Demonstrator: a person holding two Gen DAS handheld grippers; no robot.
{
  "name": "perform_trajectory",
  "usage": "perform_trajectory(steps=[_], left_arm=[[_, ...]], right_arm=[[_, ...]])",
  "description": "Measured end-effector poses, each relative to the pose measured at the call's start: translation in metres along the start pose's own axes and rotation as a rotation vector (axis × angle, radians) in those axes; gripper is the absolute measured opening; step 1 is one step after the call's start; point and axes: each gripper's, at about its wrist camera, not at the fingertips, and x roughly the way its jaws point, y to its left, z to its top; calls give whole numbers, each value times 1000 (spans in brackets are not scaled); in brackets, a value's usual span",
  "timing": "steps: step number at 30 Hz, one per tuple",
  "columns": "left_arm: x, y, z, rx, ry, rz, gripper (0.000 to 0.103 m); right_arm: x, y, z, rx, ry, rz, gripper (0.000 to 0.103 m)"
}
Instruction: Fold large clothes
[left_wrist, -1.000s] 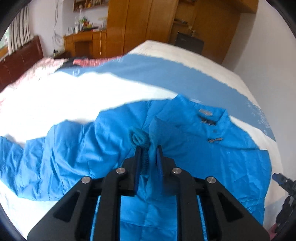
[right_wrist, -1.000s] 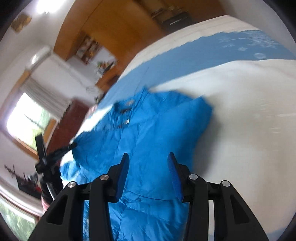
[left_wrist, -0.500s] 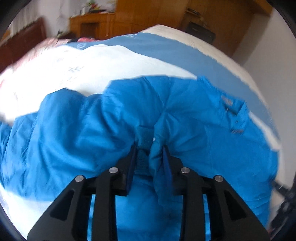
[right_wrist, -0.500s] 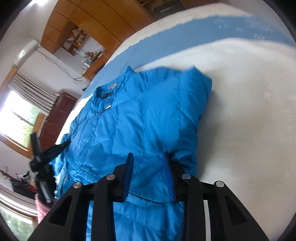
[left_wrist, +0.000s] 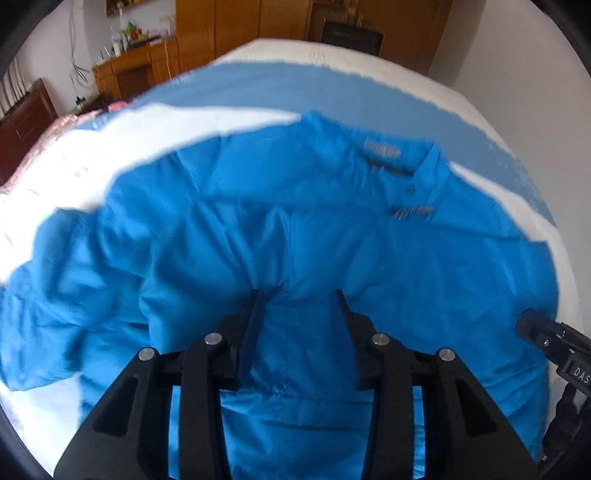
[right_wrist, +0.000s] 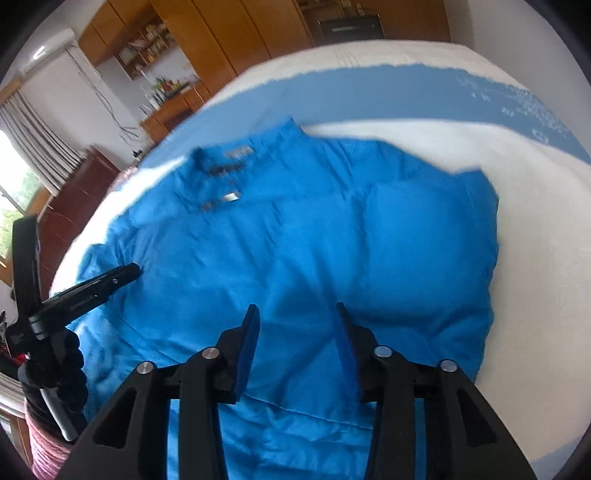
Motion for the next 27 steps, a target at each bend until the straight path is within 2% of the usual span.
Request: perform_trajectory(steps=[2, 8, 12, 14, 15, 16, 17, 20, 22, 26, 27], left_arm=[[6, 2, -5, 20, -14, 1, 38], [10, 0, -13, 31, -44, 23, 38], [-2, 3, -6, 4, -49, -11, 38], [-25, 19, -5, -42, -72, -45, 44], [-38, 28, -6, -66, -99, -58, 47], [-57, 45, -10, -94, -141, -49, 55], [-70, 58, -14, -110, -166, -25, 62], [-111, 119, -31, -196, -225, 103, 69], [-127, 168, -45, -290, -216, 200, 70], [-153, 284, -84, -541, -173, 457, 71], [-159, 310, -96, -607, -172, 488, 71]], right_arm=[[9, -4, -4, 9, 10, 15, 40], [12, 2, -12, -20, -14, -17, 38], [0, -4, -12, 2, -35, 45, 41], [-16, -7, -9, 3, -59, 109, 43], [-27, -9, -7, 4, -87, 116, 46], [-34, -9, -5, 0, -101, 105, 50], [-42, -9, -4, -8, -114, 84, 51], [-61, -14, 0, -18, -145, 12, 53], [-66, -21, 3, -10, -139, -32, 54], [-69, -34, 8, 2, -128, -89, 55], [-69, -37, 8, 4, -119, -105, 55]])
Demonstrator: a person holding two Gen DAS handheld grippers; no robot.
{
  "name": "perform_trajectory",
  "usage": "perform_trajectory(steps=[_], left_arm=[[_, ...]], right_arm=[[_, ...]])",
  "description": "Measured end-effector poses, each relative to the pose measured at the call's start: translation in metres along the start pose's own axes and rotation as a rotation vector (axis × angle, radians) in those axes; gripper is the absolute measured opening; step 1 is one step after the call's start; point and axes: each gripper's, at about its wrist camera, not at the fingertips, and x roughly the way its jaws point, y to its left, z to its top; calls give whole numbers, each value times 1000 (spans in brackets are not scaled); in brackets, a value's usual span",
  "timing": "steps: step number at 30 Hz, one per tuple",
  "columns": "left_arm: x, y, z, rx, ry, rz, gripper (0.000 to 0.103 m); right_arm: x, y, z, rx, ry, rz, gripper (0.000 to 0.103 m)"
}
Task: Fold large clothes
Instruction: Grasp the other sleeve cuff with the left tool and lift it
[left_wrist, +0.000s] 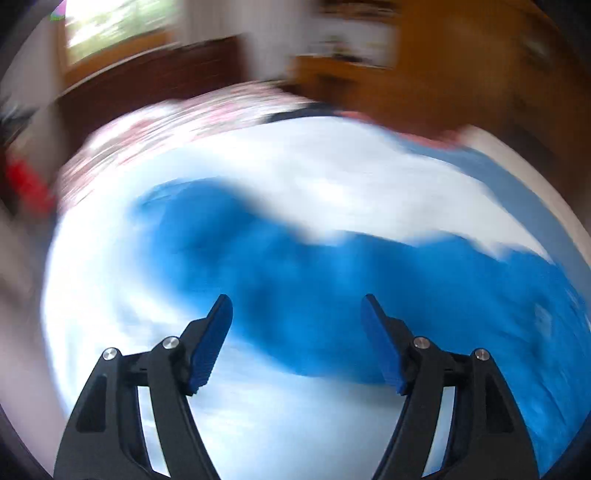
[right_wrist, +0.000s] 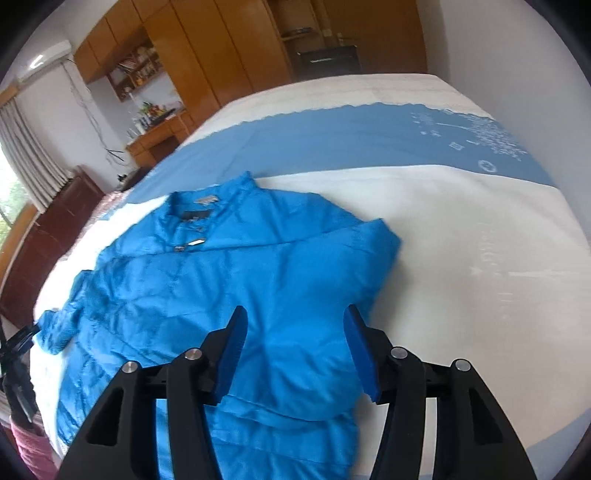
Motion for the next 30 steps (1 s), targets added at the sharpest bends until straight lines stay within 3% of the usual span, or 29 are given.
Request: perform_trajectory(steps=[4, 7, 10, 13, 15, 17, 20, 24, 30], left_arm=[[32, 73, 16, -179, 64, 51, 71], [51, 95, 24, -263, 78, -40, 72], [58, 95, 33, -275, 38, -100, 75], [72, 93, 42, -306, 58, -143, 72], [83, 89, 44, -326, 70, -150, 62], [90, 89, 45, -324, 74, -124, 43], [98, 94, 44, -349, 77, -131, 30], [103, 96, 39, -365, 70, -120, 25], [95, 94, 39, -356, 40, -135, 16]], right_arm=[[9, -6, -2, 2, 41, -24, 56], [18, -2, -6, -13, 58, -48, 56], [20, -1, -6, -23, 58, -51, 58], [23, -1, -7, -23, 62, -56, 59], [26, -3, -7, -19, 69, -61, 59], [29, -5, -7, -15, 75, -65, 59], [35, -8, -8, -7, 89, -69, 59], [57, -16, -14, 34, 161, -49, 60], [53, -15, -14, 40, 152, -27, 60]])
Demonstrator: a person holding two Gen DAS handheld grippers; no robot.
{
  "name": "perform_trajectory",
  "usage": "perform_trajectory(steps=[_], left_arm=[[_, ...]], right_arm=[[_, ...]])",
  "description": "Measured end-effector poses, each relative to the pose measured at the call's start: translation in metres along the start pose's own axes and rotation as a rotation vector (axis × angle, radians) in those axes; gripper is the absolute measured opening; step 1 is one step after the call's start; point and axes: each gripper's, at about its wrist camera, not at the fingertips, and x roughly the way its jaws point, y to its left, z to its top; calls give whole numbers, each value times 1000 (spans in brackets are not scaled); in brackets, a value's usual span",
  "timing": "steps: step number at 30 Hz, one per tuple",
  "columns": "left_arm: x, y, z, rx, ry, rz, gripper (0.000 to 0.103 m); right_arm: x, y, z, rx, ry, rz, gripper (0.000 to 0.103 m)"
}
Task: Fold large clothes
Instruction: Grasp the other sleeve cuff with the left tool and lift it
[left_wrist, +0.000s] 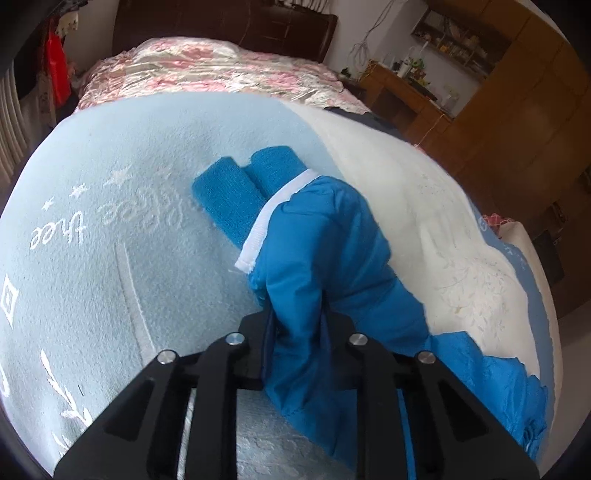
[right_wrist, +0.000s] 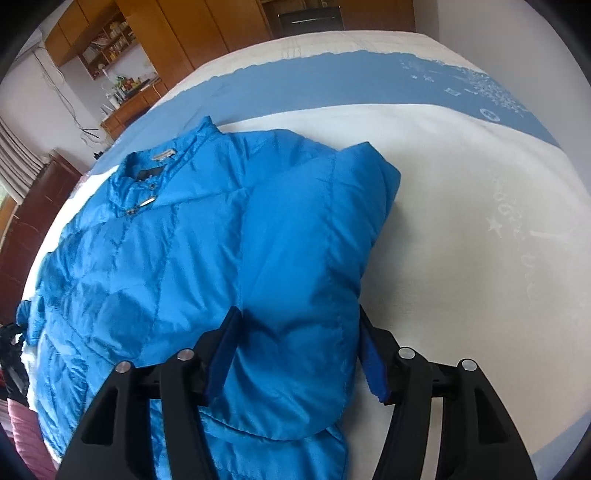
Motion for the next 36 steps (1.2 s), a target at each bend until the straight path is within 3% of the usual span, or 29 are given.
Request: perform_trajectory(steps=[4, 7, 10, 17, 21, 26, 33, 36], left_arm=[[-35, -20, -4, 10, -54, -116, 13], [-72, -59, -13, 96, -111, -190, 12], [-111, -109, -32, 207, -157, -268, 12], [-180, -232, -119, 497, -199, -446, 12], [-199, -289, -176, 631, -166, -544, 12], [-200, -349, -245, 790, -133, -603, 12], [-158, -404, -322, 918, 27, -625, 12], [-135, -411, -343, 981, 118, -637, 15]], right_arm=[[-16, -5, 4, 27, -16, 20, 60], [-37, -4, 5, 21, -75, -32, 60], [-55, 2, 4, 4, -108, -27, 60], [-72, 26, -2, -79, -129, 25, 60], [-69, 29, -2, -87, -122, 33, 60], [-64, 24, -2, -74, -113, 43, 60], [-60, 20, -1, -73, -113, 44, 60], [-55, 18, 0, -69, -103, 44, 60]])
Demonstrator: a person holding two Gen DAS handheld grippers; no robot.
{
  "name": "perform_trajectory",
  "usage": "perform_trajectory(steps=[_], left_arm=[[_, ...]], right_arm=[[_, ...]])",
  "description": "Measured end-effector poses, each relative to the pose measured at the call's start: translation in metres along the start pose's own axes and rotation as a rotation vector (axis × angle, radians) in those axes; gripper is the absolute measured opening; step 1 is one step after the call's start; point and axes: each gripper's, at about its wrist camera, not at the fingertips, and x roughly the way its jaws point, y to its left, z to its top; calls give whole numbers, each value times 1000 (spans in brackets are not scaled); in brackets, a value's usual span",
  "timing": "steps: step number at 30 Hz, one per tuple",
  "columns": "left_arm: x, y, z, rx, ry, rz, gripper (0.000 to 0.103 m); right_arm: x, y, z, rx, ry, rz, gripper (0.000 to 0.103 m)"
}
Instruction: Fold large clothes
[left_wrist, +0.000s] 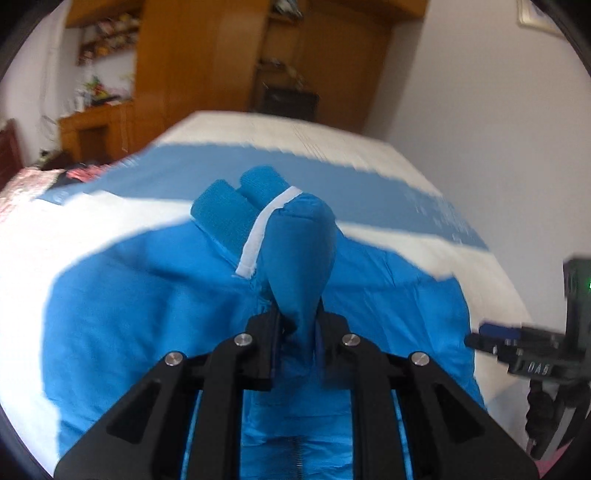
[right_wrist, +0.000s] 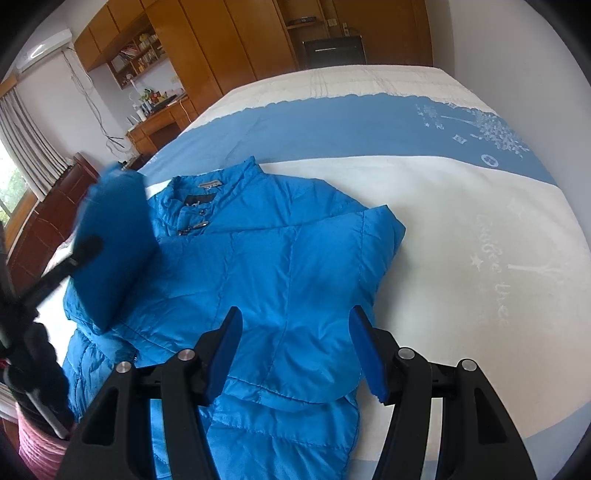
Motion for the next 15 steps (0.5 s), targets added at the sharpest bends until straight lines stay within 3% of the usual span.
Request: perform_trajectory(steps=[3, 5, 8, 10, 13, 15], left_arm=[[7, -11, -18, 69, 74, -108, 28], [-1, -14, -25, 97, 85, -195, 43], [-21, -8, -33, 72, 78, -326, 56], [-32, 6, -33, 37, 67, -378, 57], [-39, 25, -28, 25, 36, -246, 57], [-39, 52, -30, 0, 33, -104, 57]], right_arm=[[3, -1, -1, 5, 8, 1, 60], [3, -1, -1, 4, 6, 5, 60], [3, 1, -1, -11, 3, 9, 60], [2, 2, -1, -15, 2, 19, 60], [3, 5, -2, -9, 11, 60, 60], [8, 5, -1, 9, 38, 113, 60]])
